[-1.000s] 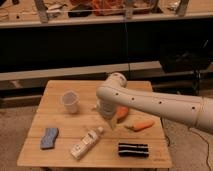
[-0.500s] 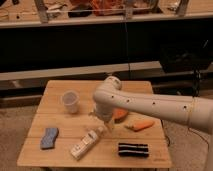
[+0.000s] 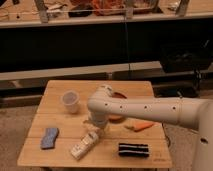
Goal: Place the bottle in the ceramic bowl
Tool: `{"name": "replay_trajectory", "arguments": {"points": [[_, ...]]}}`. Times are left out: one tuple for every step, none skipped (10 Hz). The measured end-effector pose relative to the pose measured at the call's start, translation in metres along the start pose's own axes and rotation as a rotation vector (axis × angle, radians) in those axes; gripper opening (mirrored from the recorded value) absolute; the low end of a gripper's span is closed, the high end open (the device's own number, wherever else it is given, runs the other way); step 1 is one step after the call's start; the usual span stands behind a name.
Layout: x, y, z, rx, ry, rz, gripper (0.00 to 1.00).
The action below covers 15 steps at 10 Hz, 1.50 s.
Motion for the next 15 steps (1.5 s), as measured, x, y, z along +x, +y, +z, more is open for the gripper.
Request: {"name": "replay_trajectory", "arguments": {"points": [[-0.002, -0.003, 0.004, -0.003, -0.001, -0.013, 0.8], [-0.005, -0.007, 0.011, -0.007, -0.003, -0.029, 0.8], [-0.011, -0.013, 0.024, -0.012, -0.009, -0.058, 0.8], [-0.015, -0.016, 0.03, -0.017, -0.012, -0.078, 0.8], [-0.016, -0.016, 0.031, -0.019, -0.014, -0.086, 0.8], [-0.016, -0.015, 0.033, -0.02, -0.018, -0.093, 0.8], [-0.018, -0.017, 0.039, -0.02, -0.025, -0.103, 0.8], [-0.017, -0.018, 0.042, -0.019, -0.027, -0.104, 0.8], [-0.018, -0.02, 0.048, -0.019, -0.032, -0.107, 0.8], [-0.018, -0.021, 0.05, -0.019, -0.034, -0.111, 0.8], [-0.017, -0.021, 0.051, -0.02, -0.037, -0.113, 0.8], [-0.017, -0.023, 0.052, -0.022, -0.04, -0.117, 0.8], [-0.018, -0.025, 0.054, -0.022, -0.042, -0.121, 0.8], [-0.019, -0.028, 0.056, -0.023, -0.044, -0.122, 0.8], [-0.019, -0.028, 0.056, -0.022, -0.044, -0.12, 0.78]]}}
